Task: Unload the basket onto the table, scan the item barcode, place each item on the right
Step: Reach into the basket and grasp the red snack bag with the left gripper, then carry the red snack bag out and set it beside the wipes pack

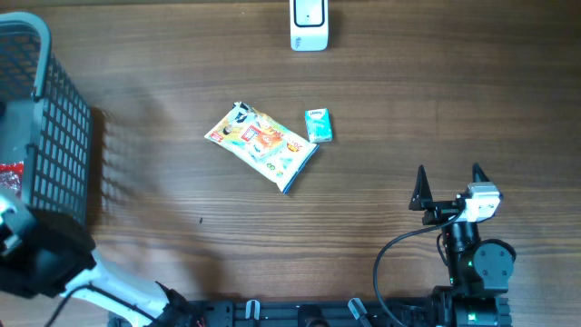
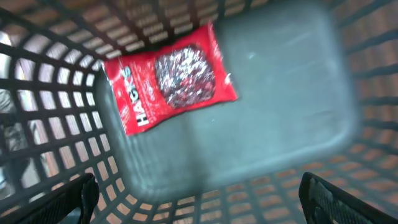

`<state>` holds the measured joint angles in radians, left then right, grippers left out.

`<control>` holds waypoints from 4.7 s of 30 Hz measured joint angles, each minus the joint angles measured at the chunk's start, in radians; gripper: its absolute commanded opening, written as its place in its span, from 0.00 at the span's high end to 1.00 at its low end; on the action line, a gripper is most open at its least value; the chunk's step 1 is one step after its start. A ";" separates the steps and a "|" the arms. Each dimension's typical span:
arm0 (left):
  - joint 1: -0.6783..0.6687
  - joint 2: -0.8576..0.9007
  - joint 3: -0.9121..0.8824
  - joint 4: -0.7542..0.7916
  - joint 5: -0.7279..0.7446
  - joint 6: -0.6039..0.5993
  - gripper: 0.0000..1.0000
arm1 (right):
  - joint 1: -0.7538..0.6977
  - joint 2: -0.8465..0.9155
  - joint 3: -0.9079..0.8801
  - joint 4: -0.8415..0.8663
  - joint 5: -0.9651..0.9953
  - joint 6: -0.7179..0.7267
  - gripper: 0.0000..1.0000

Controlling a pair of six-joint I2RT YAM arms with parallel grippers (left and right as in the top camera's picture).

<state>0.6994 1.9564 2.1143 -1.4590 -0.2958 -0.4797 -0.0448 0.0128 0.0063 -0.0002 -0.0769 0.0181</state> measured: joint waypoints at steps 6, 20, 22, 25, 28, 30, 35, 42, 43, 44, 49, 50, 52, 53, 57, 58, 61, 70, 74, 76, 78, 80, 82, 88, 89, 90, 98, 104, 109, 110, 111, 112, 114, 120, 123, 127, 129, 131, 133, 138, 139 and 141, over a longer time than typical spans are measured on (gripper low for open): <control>0.000 0.085 -0.075 0.023 -0.089 0.000 0.00 | 0.000 0.000 0.000 0.000 0.000 0.000 0.00; 0.000 0.097 -0.365 0.298 -0.185 0.003 0.00 | 0.000 0.000 0.000 0.000 0.000 0.000 0.01; 0.000 0.097 -0.403 0.348 -0.187 0.003 0.00 | 0.000 0.000 0.000 0.000 0.000 0.000 0.00; 0.000 0.097 -0.451 0.391 -0.188 0.003 0.00 | 0.000 0.000 0.000 0.000 0.000 0.000 0.00; 0.000 0.097 -0.492 0.442 -0.191 0.004 0.00 | 0.000 0.000 0.000 0.000 0.000 0.000 0.00; 0.000 0.097 -0.529 0.488 -0.191 0.016 0.00 | 0.000 0.000 0.000 0.000 0.000 0.000 0.00; 0.000 0.097 -0.616 0.604 -0.196 0.105 0.00 | 0.000 0.000 0.000 0.000 0.000 0.000 0.00; 0.005 0.097 -0.623 0.659 -0.225 0.239 0.00 | 0.000 0.000 0.000 0.000 0.000 0.000 0.00; 0.008 0.097 -0.623 0.661 -0.228 0.255 0.00 | 0.000 0.000 0.000 0.000 0.000 0.000 0.00; 0.011 0.097 -0.623 0.662 -0.231 0.266 0.00 | 0.000 0.000 0.000 0.000 0.000 0.000 0.00; 0.051 0.095 -0.637 0.683 -0.243 0.289 0.02 | 0.000 0.000 0.000 0.000 0.000 0.000 0.00; 0.063 0.093 -0.642 0.690 -0.249 0.292 0.03 | 0.000 0.000 0.000 0.000 0.000 0.000 0.00; 0.083 0.093 -0.645 0.694 -0.261 0.295 0.05 | 0.000 0.000 0.000 0.000 0.000 0.000 0.00; 0.089 0.093 -0.646 0.697 -0.261 0.296 0.06 | 0.000 0.000 0.000 0.000 0.000 0.000 0.00; 0.097 0.093 -0.652 0.713 -0.261 0.306 0.23 | 0.000 0.000 0.000 0.000 0.000 0.000 0.00; 0.097 0.093 -0.654 0.718 -0.261 0.309 0.27 | 0.000 0.000 0.000 0.000 0.000 0.000 0.00; 0.099 0.093 -0.665 0.730 -0.261 0.318 0.61 | 0.000 0.000 0.000 0.000 0.000 0.000 0.00; 0.112 0.093 -0.676 0.734 -0.309 0.323 0.96 | 0.000 0.000 0.000 0.000 0.000 0.000 0.00; 0.112 0.093 -0.671 0.696 -0.324 0.325 0.96 | 0.000 0.000 0.000 0.000 0.000 0.000 0.00; 0.111 0.093 -0.663 0.666 -0.324 0.320 0.96 | 0.000 0.000 0.000 0.000 0.000 0.000 0.00; 0.111 0.089 -0.652 0.638 -0.319 0.314 0.96 | 0.000 0.000 0.000 0.000 0.000 0.000 0.00; 0.107 0.073 -0.644 0.621 -0.298 0.310 0.96 | 0.000 0.000 0.000 0.000 0.000 0.000 0.00; 0.096 0.033 -0.629 0.606 -0.264 0.307 0.96 | 0.000 0.000 0.000 0.000 0.000 0.000 0.00; 0.029 -0.214 -0.553 0.627 -0.139 0.302 0.96 | 0.000 0.000 0.000 0.000 0.000 0.000 0.00; 0.013 -0.269 -0.536 0.639 -0.123 0.301 0.96 | 0.000 0.000 0.000 0.000 0.000 0.000 0.00; -0.005 -0.336 -0.517 0.663 -0.104 0.300 0.96 | 0.000 0.000 0.000 0.000 0.000 0.000 0.01; -0.212 -0.743 -0.480 0.753 0.048 0.253 0.96 | 0.000 0.000 0.000 0.000 0.000 0.000 0.00; -0.459 -0.798 -0.471 0.576 0.325 0.103 0.96 | 0.000 0.000 0.000 0.000 0.000 0.000 0.00; -0.721 -0.638 -0.499 0.404 0.432 0.050 0.96 | 0.000 0.000 0.000 0.000 0.000 0.000 0.00; -0.773 -0.592 -0.515 0.392 0.442 0.047 0.96 | 0.000 0.000 0.000 0.000 0.000 0.000 0.00; -0.814 -0.556 -0.528 0.390 0.445 0.043 0.96 | 0.000 0.000 0.000 0.000 0.000 0.000 0.00; -0.864 -0.505 -0.545 0.390 0.451 0.041 0.96 | 0.000 0.000 0.000 0.000 0.000 0.000 0.00; -0.954 -0.394 -0.571 0.396 0.448 0.038 0.96 | 0.000 0.000 0.000 0.000 0.000 0.000 0.00; -1.081 -0.077 -0.587 0.400 0.348 0.024 0.36 | 0.000 0.000 0.000 0.000 0.000 0.000 0.00; -1.097 0.042 -0.588 0.407 0.341 0.005 0.22 | 0.000 0.000 0.000 0.000 0.000 0.000 0.00; -1.097 0.070 -0.587 0.412 0.399 -0.006 0.17 | 0.000 0.000 0.000 0.000 0.000 0.000 0.00; -1.097 0.065 -0.577 0.411 0.444 -0.007 0.19 | 0.000 0.000 0.000 0.000 0.000 0.000 0.00; -1.097 0.057 -0.558 0.413 0.504 -0.007 0.20 | 0.000 0.000 0.000 0.000 0.000 0.000 0.00; -1.097 0.037 -0.535 0.440 0.603 0.012 0.19 | 0.000 0.000 0.000 0.000 0.000 0.000 0.00; -1.097 -0.060 -0.499 0.528 0.935 0.106 0.00 | 0.000 0.000 0.000 0.000 0.000 0.000 0.00; -1.097 -0.081 -0.494 0.525 0.982 0.127 0.00 | 0.000 0.000 0.000 0.000 0.000 0.000 0.00; -1.091 -0.111 -0.491 0.511 1.047 0.141 0.00 | 0.000 0.000 0.000 0.000 0.000 0.000 0.00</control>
<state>-0.3916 1.8458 1.6230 -0.9482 0.7509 -0.3386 -0.0448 0.0128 0.0063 -0.0002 -0.0772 0.0177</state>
